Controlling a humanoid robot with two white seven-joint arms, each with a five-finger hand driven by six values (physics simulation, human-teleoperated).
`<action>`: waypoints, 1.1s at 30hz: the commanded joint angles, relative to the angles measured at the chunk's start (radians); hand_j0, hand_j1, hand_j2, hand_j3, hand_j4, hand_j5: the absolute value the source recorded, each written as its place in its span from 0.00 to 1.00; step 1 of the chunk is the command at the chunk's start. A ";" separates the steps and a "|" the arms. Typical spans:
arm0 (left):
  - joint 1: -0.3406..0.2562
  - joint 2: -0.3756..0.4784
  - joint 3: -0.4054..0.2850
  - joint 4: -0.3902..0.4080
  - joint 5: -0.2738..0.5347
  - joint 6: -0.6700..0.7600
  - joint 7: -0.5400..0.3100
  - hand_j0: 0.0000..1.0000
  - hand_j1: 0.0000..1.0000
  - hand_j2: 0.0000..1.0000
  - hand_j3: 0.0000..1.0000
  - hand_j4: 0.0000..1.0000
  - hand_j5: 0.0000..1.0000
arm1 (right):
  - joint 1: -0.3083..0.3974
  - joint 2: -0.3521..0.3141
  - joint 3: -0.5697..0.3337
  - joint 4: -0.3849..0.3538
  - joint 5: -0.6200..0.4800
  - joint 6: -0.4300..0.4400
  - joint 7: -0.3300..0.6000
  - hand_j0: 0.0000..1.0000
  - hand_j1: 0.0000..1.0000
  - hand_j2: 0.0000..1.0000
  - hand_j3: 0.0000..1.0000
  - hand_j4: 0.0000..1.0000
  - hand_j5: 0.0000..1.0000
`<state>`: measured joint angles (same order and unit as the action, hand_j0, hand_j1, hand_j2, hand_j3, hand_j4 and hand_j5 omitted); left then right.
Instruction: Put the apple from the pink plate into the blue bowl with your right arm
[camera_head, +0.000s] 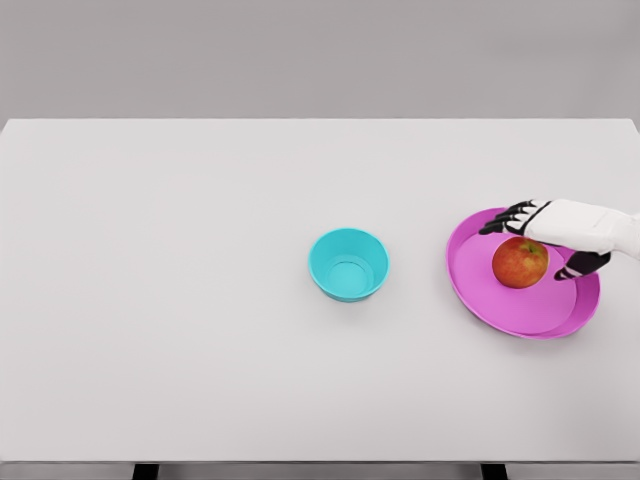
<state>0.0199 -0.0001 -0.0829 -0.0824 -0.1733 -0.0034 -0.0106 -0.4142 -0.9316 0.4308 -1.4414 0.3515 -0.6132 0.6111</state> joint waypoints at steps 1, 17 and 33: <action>0.000 0.000 0.000 0.001 0.000 0.000 0.000 1.00 1.00 1.00 1.00 1.00 1.00 | 0.000 0.007 0.023 0.013 -0.005 0.002 0.000 1.00 1.00 1.00 1.00 1.00 1.00; 0.000 0.000 0.000 0.000 0.000 0.000 0.000 1.00 1.00 1.00 1.00 1.00 1.00 | -0.002 0.007 0.045 0.015 -0.005 0.002 0.000 0.52 0.52 0.52 0.52 0.52 0.52; 0.000 0.000 0.000 0.001 0.000 0.000 0.000 1.00 1.00 1.00 1.00 1.00 1.00 | -0.048 0.000 0.029 -0.086 -0.017 0.002 0.000 0.51 0.51 0.51 0.51 0.51 0.51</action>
<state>0.0199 0.0000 -0.0828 -0.0820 -0.1733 -0.0033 -0.0106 -0.4633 -0.9310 0.4609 -1.4958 0.3425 -0.6141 0.6098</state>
